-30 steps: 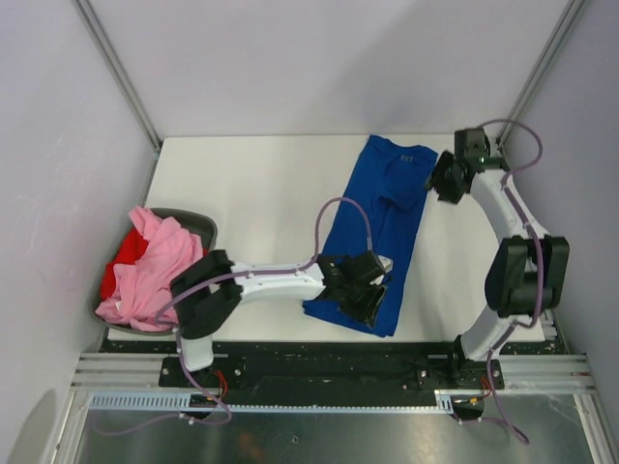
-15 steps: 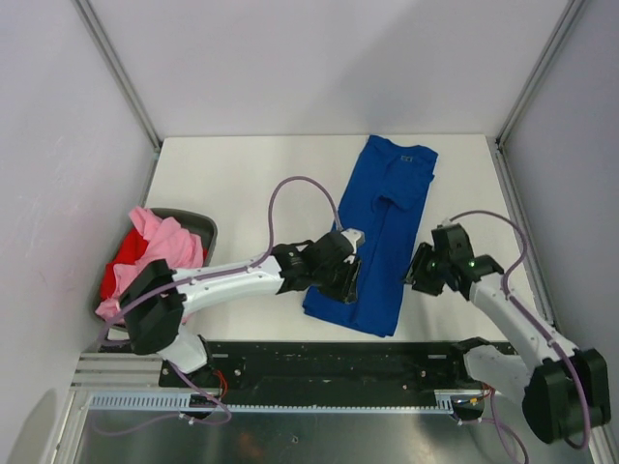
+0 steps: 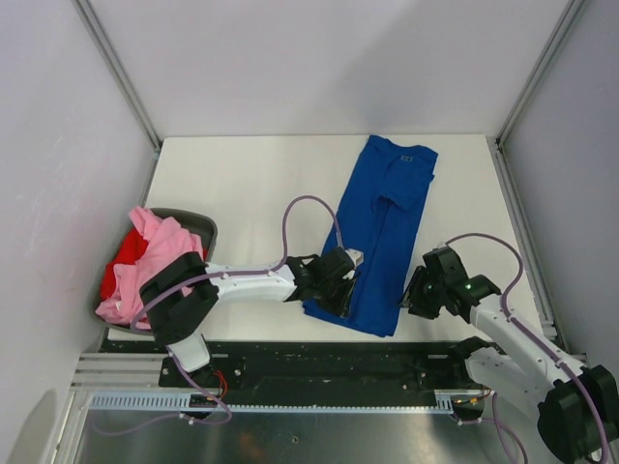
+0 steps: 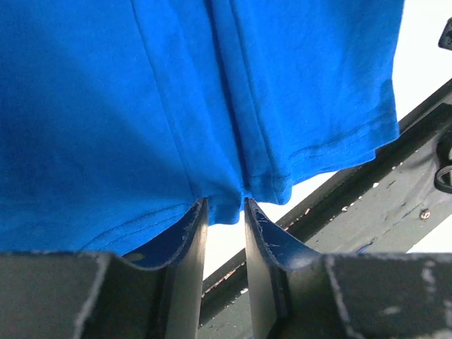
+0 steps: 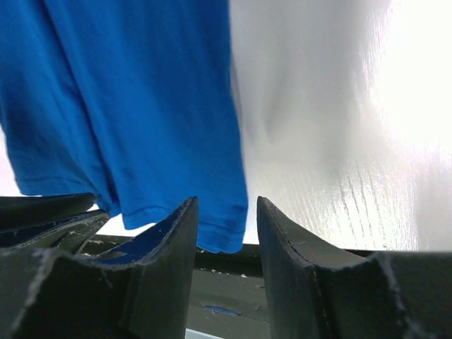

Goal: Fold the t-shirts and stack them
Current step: Grab the bottom of the folded rectangular tshirt with both arms

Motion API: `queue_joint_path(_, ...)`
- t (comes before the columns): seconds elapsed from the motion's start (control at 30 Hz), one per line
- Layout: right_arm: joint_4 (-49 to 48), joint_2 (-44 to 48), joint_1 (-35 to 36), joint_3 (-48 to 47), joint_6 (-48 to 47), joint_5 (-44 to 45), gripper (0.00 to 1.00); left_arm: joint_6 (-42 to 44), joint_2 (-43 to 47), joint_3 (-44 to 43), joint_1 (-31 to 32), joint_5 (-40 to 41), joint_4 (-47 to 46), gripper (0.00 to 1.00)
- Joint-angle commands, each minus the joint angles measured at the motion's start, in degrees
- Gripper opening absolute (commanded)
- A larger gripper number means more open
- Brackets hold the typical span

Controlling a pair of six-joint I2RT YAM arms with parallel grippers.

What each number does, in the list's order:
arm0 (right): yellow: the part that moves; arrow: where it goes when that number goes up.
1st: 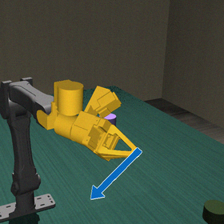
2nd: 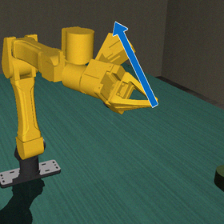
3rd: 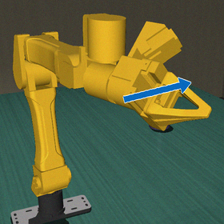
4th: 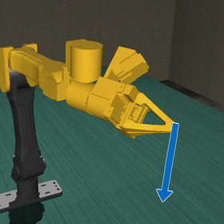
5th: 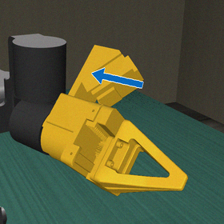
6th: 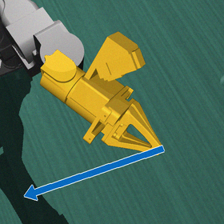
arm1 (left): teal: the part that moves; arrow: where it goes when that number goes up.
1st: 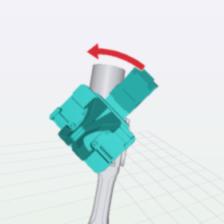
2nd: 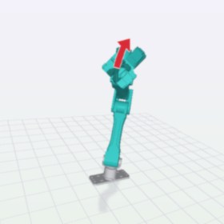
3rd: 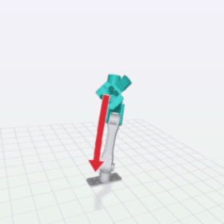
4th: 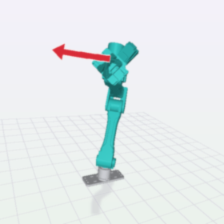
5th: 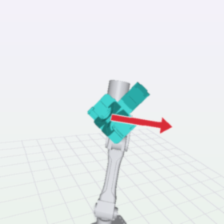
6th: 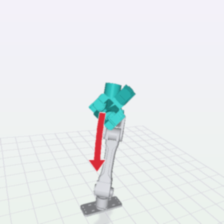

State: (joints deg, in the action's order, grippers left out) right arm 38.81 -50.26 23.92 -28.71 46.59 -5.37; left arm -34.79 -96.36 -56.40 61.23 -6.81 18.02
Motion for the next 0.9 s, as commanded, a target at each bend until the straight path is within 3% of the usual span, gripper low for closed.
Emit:
queue_joint_path(0.0,-0.5,0.9,1.5,1.7,2.0,-1.6,0.44,-1.5,-0.2,2.2,0.5,-1.9,-4.4,0.31)
queue_joint_path(0.4,-4.7,-3.5,10.1,5.1,5.8,-1.9,0.44,-1.5,0.3,1.0,0.6,-3.1,-4.8,0.33)
queue_joint_path(0.87,-8.5,-7.9,15.5,5.3,8.4,-1.7,0.44,-2.5,9.8,4.0,-1.5,-2.2,-4.7,0.42)
